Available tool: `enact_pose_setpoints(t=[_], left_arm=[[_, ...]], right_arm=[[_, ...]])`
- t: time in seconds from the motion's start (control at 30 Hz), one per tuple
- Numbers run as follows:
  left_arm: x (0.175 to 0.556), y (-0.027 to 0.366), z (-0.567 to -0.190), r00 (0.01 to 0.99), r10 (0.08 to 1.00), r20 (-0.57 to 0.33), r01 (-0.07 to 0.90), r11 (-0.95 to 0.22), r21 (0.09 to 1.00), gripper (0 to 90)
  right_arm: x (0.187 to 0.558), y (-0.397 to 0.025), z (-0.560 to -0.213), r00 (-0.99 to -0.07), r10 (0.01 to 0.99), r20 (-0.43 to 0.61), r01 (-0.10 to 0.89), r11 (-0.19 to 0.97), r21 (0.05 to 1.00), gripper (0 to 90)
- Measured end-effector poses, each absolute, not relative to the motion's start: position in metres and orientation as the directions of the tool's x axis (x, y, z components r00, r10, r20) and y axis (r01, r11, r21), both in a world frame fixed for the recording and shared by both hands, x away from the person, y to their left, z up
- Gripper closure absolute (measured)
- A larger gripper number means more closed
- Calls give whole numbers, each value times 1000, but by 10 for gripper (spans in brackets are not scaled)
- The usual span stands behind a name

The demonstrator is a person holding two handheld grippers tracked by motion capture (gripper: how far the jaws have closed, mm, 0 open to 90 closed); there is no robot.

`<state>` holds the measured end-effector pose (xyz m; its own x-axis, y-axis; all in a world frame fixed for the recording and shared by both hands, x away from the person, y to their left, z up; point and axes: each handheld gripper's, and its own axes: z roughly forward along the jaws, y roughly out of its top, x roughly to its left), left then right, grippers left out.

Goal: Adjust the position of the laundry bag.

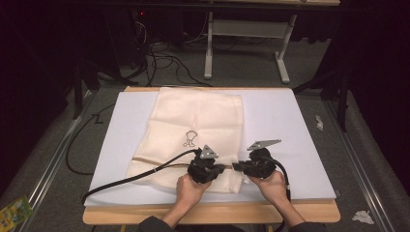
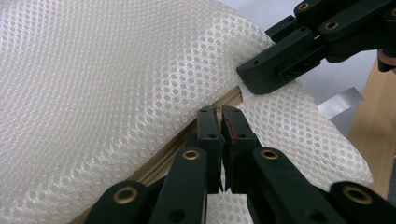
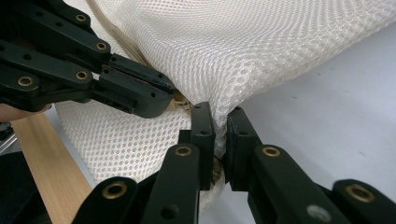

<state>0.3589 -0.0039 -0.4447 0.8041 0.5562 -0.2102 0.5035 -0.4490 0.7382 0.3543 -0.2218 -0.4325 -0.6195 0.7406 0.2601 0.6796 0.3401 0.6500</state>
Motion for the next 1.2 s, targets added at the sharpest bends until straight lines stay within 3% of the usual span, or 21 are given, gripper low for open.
enact_pose_setpoints(t=[0.33, 1.2], left_arm=[[359, -2, -442, 808, 553, -202, 495, -453, 741, 873], [359, 1, -443, 813, 546, -202, 489, -453, 745, 872]], right_arm=[[352, -220, -432, -644, 737, 207, 642, 372, 670, 853], [352, -219, -432, -641, 741, 201, 645, 378, 665, 853]])
